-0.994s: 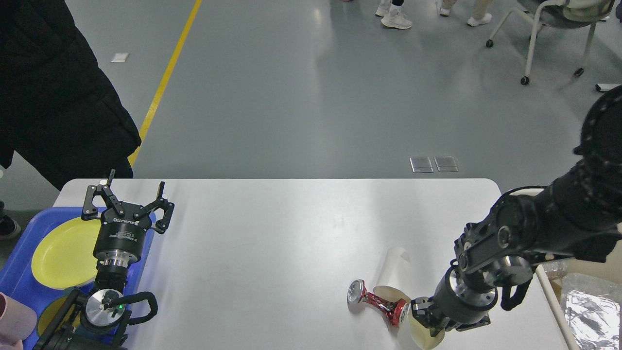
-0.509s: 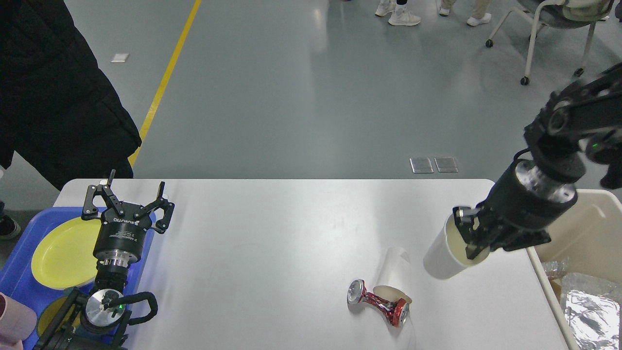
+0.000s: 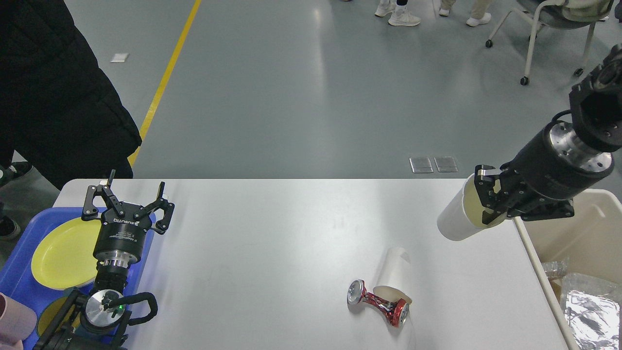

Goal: Tidy desktop
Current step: 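Carry the white cup to the bin and drop it in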

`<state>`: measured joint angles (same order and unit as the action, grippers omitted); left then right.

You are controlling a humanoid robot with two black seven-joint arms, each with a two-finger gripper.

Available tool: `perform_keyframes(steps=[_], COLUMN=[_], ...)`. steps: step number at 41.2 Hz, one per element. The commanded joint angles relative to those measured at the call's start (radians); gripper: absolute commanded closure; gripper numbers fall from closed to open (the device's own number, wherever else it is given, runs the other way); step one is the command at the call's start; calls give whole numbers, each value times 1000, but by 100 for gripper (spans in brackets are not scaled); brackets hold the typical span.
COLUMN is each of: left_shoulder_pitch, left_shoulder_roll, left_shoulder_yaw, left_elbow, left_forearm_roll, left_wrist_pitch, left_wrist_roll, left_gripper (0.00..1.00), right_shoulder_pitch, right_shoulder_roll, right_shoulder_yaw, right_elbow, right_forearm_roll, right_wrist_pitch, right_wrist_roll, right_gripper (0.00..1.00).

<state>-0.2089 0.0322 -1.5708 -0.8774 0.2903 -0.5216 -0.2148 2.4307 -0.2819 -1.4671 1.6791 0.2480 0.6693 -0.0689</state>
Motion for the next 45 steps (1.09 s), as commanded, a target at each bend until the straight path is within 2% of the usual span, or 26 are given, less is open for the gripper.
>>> perform_keyframes(steps=[1,8,16,22,32,36,45], left_shoulder_pitch=[0,0,0,0,0,0,-1], left_shoulder_roll=[0,0,0,0,0,0,0], left_shoulder_yaw=[0,0,0,0,0,0,0], left_elbow=[0,0,0,0,0,0,0], left_forearm_roll=[0,0,1,0,0,1,0], left_wrist_pitch=[0,0,0,0,0,0,0], left_wrist_roll=[0,-2,-2,-2,-2,-2,-2], left_gripper=[4,4,4,4,4,4,4], right_shoulder_pitch=[-74,-255,-598,-813,-1260,-1438,-1650], right_shoulder_roll=[-11,-91,-221,-278,-277,-251,-168], right_shoulder_yaw=[-77,-137,-102,-32,197,258,301], right_elbow=[-38,-169,-435,-616,-1018,-1198,-1384], right_forearm_roll=[-4,-4,-10,-12,-9,-9,-3], right_wrist_pitch=[-82,-215,-381,-445,-468,-517,-603], right_wrist_roll=[-2,-6,-6,-6,-14,-14,-22], right_gripper=[100,100,100,100,100,100,100])
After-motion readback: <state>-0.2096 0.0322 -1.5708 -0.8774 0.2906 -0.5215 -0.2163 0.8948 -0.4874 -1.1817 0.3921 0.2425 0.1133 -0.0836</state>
